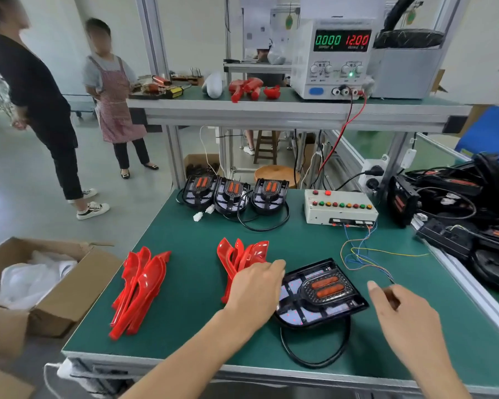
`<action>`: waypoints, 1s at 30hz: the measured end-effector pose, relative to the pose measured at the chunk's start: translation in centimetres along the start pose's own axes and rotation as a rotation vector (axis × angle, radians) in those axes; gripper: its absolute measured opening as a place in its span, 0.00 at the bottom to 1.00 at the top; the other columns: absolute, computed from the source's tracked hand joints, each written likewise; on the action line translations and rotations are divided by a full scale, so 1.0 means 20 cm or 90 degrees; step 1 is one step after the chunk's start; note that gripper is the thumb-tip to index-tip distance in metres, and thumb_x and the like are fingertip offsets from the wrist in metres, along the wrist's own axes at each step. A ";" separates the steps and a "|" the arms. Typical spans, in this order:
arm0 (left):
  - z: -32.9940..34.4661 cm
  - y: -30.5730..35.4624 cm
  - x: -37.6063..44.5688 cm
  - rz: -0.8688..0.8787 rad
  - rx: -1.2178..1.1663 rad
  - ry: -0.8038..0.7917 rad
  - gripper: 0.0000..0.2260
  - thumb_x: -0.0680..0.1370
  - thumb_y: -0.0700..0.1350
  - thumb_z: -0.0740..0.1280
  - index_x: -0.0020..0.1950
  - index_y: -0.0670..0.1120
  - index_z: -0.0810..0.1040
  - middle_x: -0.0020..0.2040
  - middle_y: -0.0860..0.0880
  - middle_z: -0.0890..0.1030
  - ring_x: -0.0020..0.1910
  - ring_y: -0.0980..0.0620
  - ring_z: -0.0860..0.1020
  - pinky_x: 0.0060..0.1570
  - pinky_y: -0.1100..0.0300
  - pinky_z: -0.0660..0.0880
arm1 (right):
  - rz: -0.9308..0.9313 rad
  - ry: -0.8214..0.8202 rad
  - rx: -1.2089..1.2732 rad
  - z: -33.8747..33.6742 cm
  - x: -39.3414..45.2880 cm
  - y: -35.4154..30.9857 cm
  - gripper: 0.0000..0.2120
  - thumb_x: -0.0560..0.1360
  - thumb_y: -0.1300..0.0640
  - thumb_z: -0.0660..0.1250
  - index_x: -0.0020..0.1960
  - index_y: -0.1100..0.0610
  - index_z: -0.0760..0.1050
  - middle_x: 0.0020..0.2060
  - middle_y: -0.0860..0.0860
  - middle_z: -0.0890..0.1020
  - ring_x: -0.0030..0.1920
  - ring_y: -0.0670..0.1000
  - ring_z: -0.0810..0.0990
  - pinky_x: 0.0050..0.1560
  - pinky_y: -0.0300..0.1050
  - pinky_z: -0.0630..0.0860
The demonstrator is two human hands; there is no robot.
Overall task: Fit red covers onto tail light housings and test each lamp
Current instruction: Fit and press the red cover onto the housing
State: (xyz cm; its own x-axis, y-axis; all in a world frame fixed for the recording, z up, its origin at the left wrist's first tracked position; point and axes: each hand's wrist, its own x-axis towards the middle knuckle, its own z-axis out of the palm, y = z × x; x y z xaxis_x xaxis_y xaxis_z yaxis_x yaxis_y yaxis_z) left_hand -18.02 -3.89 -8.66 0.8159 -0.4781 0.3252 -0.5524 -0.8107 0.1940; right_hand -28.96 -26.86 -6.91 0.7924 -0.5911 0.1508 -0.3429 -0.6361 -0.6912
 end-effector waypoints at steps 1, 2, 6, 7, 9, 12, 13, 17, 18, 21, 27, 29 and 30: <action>-0.02 -0.02 -0.01 -0.024 -0.024 0.032 0.11 0.86 0.46 0.57 0.61 0.47 0.77 0.52 0.48 0.83 0.53 0.44 0.80 0.47 0.50 0.75 | -0.016 0.005 0.011 0.02 0.00 -0.02 0.22 0.80 0.43 0.64 0.33 0.55 0.74 0.29 0.50 0.79 0.37 0.56 0.77 0.41 0.51 0.70; -0.04 -0.04 -0.01 -0.053 -0.052 0.069 0.11 0.85 0.46 0.58 0.59 0.47 0.79 0.52 0.49 0.83 0.53 0.45 0.80 0.48 0.50 0.75 | -0.029 0.006 0.020 0.03 0.01 -0.03 0.22 0.80 0.44 0.65 0.33 0.55 0.74 0.28 0.49 0.79 0.37 0.53 0.77 0.40 0.50 0.69; -0.12 -0.20 0.02 -0.271 -0.129 0.147 0.09 0.83 0.48 0.62 0.50 0.46 0.79 0.51 0.47 0.81 0.49 0.42 0.80 0.47 0.50 0.75 | -0.059 0.012 0.060 0.07 0.00 -0.04 0.19 0.79 0.44 0.65 0.35 0.54 0.75 0.29 0.48 0.80 0.38 0.48 0.77 0.39 0.36 0.67; -0.14 -0.26 0.04 -0.333 -0.124 0.116 0.09 0.82 0.49 0.63 0.50 0.45 0.78 0.51 0.46 0.81 0.49 0.40 0.80 0.47 0.50 0.75 | -0.063 0.015 0.070 0.08 0.00 -0.03 0.18 0.79 0.44 0.66 0.35 0.54 0.75 0.29 0.48 0.80 0.38 0.49 0.77 0.39 0.35 0.68; -0.14 -0.37 0.08 -0.435 -0.111 0.009 0.14 0.81 0.53 0.64 0.50 0.42 0.79 0.49 0.41 0.83 0.49 0.37 0.80 0.47 0.50 0.76 | -0.072 0.016 0.081 0.08 -0.01 -0.03 0.17 0.79 0.45 0.67 0.35 0.54 0.75 0.30 0.47 0.79 0.36 0.46 0.77 0.39 0.36 0.68; -0.11 -0.47 0.13 -0.533 -0.179 -0.108 0.21 0.78 0.57 0.65 0.45 0.38 0.78 0.37 0.40 0.84 0.38 0.43 0.84 0.38 0.56 0.77 | -0.083 0.002 0.091 0.09 -0.03 -0.04 0.15 0.79 0.46 0.67 0.36 0.51 0.76 0.31 0.44 0.79 0.39 0.44 0.76 0.38 0.38 0.69; -0.10 -0.49 0.14 -0.551 -0.209 -0.123 0.20 0.78 0.57 0.66 0.42 0.39 0.78 0.30 0.43 0.83 0.30 0.47 0.82 0.32 0.59 0.75 | -0.084 -0.001 0.102 0.08 -0.03 -0.04 0.13 0.78 0.46 0.67 0.37 0.50 0.76 0.31 0.44 0.79 0.39 0.44 0.76 0.38 0.39 0.69; -0.04 -0.53 0.17 -0.642 -0.412 -0.120 0.14 0.74 0.51 0.71 0.36 0.41 0.77 0.20 0.48 0.75 0.15 0.53 0.71 0.23 0.67 0.64 | -0.088 -0.009 0.126 0.06 -0.06 -0.05 0.07 0.77 0.45 0.67 0.41 0.43 0.76 0.29 0.47 0.78 0.36 0.46 0.75 0.37 0.40 0.70; -0.03 -0.53 0.17 -0.661 -0.461 -0.107 0.12 0.73 0.48 0.72 0.36 0.41 0.77 0.21 0.47 0.75 0.17 0.52 0.71 0.24 0.66 0.63 | -0.090 -0.009 0.127 0.05 -0.06 -0.05 0.06 0.77 0.45 0.67 0.42 0.43 0.77 0.29 0.48 0.77 0.35 0.46 0.74 0.37 0.40 0.70; -0.04 -0.55 0.16 -0.710 -0.603 -0.042 0.10 0.74 0.44 0.73 0.37 0.41 0.77 0.25 0.47 0.76 0.20 0.52 0.72 0.23 0.64 0.63 | -0.103 -0.010 0.135 0.04 -0.06 -0.04 0.06 0.77 0.46 0.69 0.42 0.44 0.77 0.27 0.49 0.76 0.34 0.48 0.73 0.35 0.33 0.69; -0.20 -0.47 0.15 -0.652 -0.730 0.102 0.14 0.76 0.42 0.73 0.30 0.44 0.76 0.22 0.49 0.75 0.25 0.50 0.72 0.28 0.61 0.66 | -0.174 -0.039 0.178 0.06 -0.07 -0.14 0.05 0.78 0.49 0.69 0.43 0.43 0.80 0.29 0.44 0.79 0.31 0.44 0.74 0.35 0.30 0.69; -0.24 -0.35 0.17 -0.585 -0.771 0.106 0.08 0.77 0.39 0.71 0.38 0.41 0.79 0.23 0.50 0.76 0.22 0.53 0.73 0.24 0.63 0.67 | -0.240 -0.073 0.202 0.09 -0.07 -0.24 0.06 0.78 0.53 0.71 0.45 0.42 0.82 0.35 0.40 0.83 0.37 0.42 0.80 0.40 0.29 0.72; -0.25 -0.28 0.18 -0.567 -0.799 0.107 0.03 0.77 0.38 0.70 0.44 0.39 0.80 0.24 0.49 0.77 0.22 0.53 0.74 0.22 0.63 0.67 | -0.278 -0.101 0.204 0.12 -0.07 -0.30 0.06 0.77 0.53 0.73 0.49 0.41 0.82 0.40 0.39 0.84 0.41 0.42 0.81 0.44 0.30 0.73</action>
State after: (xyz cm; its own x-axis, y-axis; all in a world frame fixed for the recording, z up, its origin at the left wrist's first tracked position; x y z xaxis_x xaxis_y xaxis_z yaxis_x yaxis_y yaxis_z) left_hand -12.76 0.68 -3.93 0.9672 0.1007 -0.2330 0.2308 0.0332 0.9724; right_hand -26.87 -21.14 -4.67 0.9010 -0.2097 0.3798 0.1840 -0.6082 -0.7722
